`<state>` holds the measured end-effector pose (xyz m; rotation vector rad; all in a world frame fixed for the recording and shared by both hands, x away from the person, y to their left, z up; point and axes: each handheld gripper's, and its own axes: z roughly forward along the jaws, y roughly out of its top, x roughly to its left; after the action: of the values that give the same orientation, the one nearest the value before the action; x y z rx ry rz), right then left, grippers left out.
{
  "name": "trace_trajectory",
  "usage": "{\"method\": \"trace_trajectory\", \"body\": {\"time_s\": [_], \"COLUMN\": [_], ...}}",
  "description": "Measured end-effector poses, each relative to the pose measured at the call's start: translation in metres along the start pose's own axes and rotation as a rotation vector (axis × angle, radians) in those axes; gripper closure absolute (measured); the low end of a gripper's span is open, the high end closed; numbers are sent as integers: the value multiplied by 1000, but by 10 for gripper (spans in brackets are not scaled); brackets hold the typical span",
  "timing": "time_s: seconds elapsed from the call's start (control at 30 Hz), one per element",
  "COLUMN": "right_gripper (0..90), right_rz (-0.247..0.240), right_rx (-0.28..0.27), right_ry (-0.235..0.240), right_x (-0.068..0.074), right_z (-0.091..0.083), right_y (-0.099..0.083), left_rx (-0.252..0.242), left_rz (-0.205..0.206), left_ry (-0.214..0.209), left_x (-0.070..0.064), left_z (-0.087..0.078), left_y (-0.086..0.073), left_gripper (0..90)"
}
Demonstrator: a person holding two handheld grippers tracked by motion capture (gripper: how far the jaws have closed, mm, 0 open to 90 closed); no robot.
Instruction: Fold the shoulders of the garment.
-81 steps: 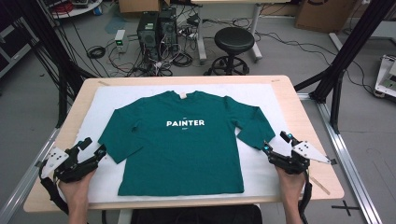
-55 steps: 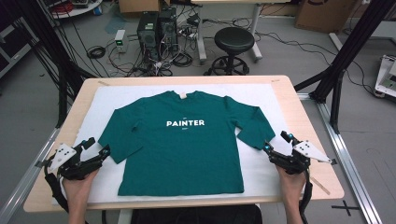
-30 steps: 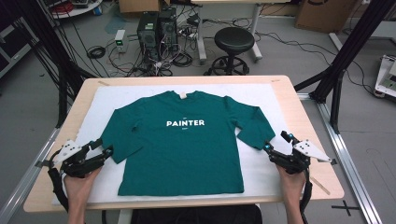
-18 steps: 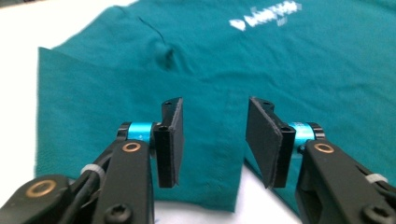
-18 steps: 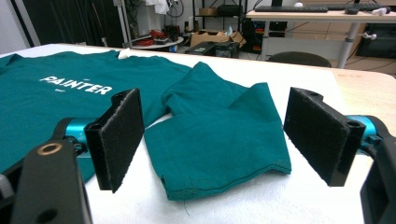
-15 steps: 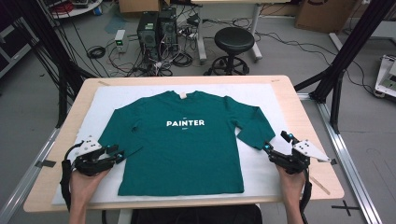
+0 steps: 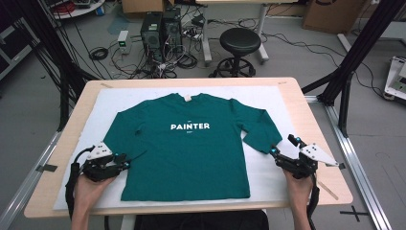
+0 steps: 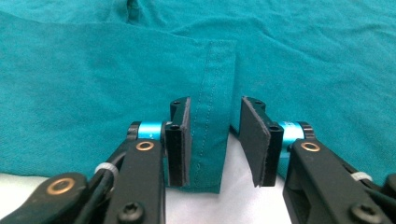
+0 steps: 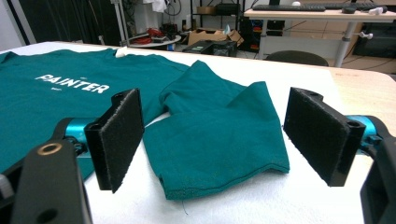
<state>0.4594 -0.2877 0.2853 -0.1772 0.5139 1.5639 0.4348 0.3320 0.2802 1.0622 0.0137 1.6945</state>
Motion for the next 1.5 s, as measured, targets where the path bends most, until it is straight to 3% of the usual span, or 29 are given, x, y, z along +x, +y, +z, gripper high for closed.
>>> {"method": "trace_trajectory", "body": {"time_s": [0.27,0.37,0.53,0.7,0.87,1.0,1.03,1.23,1.33,1.5], "right_gripper": [204,204,204,204,204,204,204,204,204,204], "right_rz": [-1,2,-4,-5,-6,-6,-14,-16,-19,-26], "right_rx": [6,9,11,11,17,22,22,25,26,30], "right_ry": [-5,-7,-10,-12,-19,-25,-26,-34,-35,-36], "right_x": [0,1,1,1,1,2,2,2,3,3], "right_z": [0,1,1,1,2,2,2,2,3,3], "right_y": [0,0,0,0,1,1,1,1,1,1], "left_rx": [5,7,4,-6,-65,-98,-125,-166,-191,-170], "left_rz": [9,19,0,-17,-71,-85,-94,-100,-84,-54], "left_ry": [3,23,58,75,81,79,79,63,47,28], "left_x": [-1,-2,-1,-1,1,0,-2,-8,-16,-26], "left_z": [1,1,1,0,-4,-6,-8,-12,-7,7], "left_y": [-1,-1,-1,-2,-3,-1,3,20,37,54], "left_gripper": [667,725,836,861,863,864,864,864,864,864]}}
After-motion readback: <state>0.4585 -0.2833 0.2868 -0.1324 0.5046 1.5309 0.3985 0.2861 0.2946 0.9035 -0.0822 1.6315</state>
